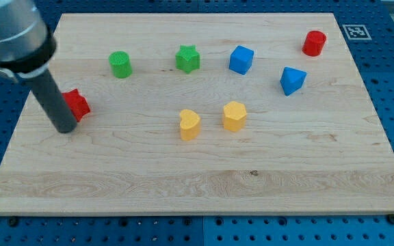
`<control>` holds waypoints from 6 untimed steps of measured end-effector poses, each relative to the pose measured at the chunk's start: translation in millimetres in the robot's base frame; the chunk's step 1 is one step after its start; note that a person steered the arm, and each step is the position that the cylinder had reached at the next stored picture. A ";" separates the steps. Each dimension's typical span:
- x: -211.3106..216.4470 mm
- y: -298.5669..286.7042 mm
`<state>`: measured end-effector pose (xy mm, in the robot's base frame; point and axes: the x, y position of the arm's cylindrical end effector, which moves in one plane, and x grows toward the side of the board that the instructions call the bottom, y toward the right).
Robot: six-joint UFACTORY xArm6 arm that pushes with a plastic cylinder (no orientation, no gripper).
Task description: Slide the green circle above the red star
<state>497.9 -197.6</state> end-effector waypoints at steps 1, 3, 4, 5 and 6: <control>17.3 52.6; -52.1 69.6; -95.8 77.0; -127.2 78.3; -151.3 73.0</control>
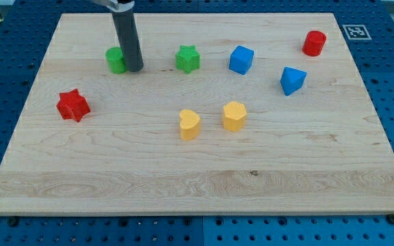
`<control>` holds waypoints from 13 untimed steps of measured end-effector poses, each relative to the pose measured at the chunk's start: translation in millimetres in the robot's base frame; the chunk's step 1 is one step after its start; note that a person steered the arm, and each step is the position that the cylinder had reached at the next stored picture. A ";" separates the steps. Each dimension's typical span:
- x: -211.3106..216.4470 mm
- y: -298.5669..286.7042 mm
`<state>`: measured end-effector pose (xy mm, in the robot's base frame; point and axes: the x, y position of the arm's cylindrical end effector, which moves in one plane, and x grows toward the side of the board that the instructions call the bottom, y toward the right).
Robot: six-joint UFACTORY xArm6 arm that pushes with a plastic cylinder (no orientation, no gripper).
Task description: Slide the green circle above the red star
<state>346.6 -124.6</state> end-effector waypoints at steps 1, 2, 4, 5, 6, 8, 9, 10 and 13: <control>-14.4 13.7; -38.0 7.1; 9.1 -50.4; 21.7 -52.5; 9.4 -32.4; 61.6 -25.4; 65.2 -61.0; 65.2 -62.1; 177.1 26.2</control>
<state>523.7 -98.3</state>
